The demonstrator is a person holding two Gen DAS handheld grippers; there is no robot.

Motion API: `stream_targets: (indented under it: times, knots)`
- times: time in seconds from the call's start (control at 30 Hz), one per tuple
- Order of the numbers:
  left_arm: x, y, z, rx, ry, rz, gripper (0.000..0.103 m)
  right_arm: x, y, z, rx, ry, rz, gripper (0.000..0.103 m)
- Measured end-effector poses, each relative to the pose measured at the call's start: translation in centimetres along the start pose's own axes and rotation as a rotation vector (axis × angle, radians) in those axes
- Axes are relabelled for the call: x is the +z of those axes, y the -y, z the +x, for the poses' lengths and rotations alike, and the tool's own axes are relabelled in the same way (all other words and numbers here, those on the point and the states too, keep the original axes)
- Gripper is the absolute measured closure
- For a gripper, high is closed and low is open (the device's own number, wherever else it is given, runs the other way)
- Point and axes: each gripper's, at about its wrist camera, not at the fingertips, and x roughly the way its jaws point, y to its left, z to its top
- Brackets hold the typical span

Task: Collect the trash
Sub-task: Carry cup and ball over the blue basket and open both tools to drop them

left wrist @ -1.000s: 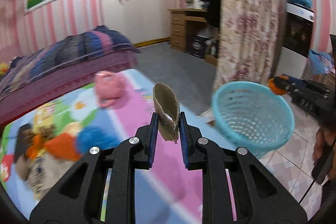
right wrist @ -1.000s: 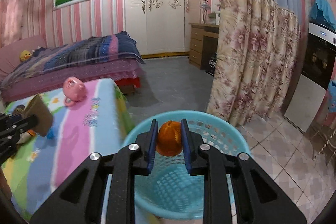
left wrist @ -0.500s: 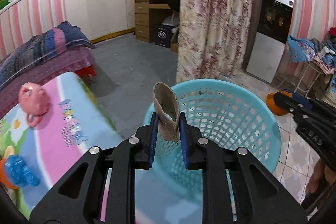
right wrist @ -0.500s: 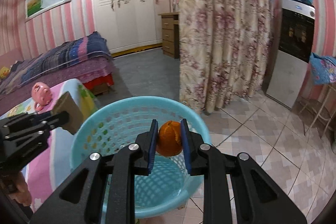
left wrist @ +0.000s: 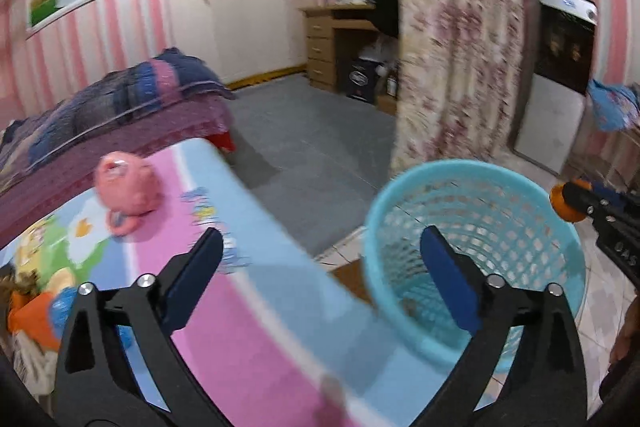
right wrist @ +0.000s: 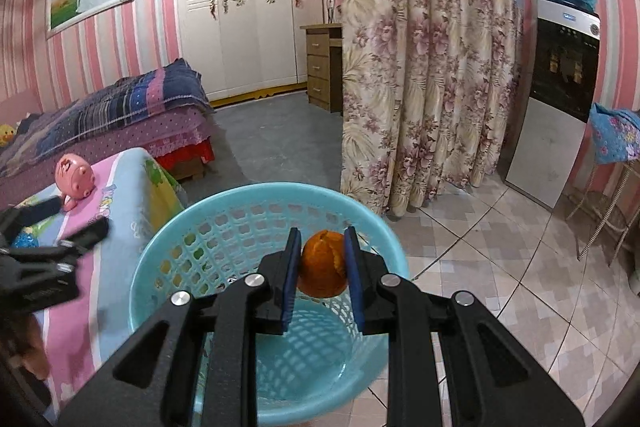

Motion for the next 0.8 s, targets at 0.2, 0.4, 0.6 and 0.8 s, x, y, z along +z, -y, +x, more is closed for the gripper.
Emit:
stream_targets:
  times: [0.2, 0.4, 0.6, 0.8]
  knots:
    - [-0.6, -2.9, -2.6, 0.084, 0.041, -0.006, 0.006, 0.0, -2.3, 1.3, 0.024, -0.007, -0.022, 0.080]
    - [-1.1, -5.1, -3.6, 0.099, 0.037, -0.066, 0.006, 0.0, -3.1, 1.5, 0.013, -0.006, -0.030, 0.049]
    - [-2.0, -6.4, -5.6, 0.124, 0.049, -0.090, 0.006, 0.7, -2.8, 0.3, 0.006, 0.031, -0.012, 0.027]
    - [-3.7, -9.1, -9.3, 0.193, 0.059, -0.095, 0.005, 1.4, -5.8, -1.5, 0.041, 0.090, -0.067, 0.009]
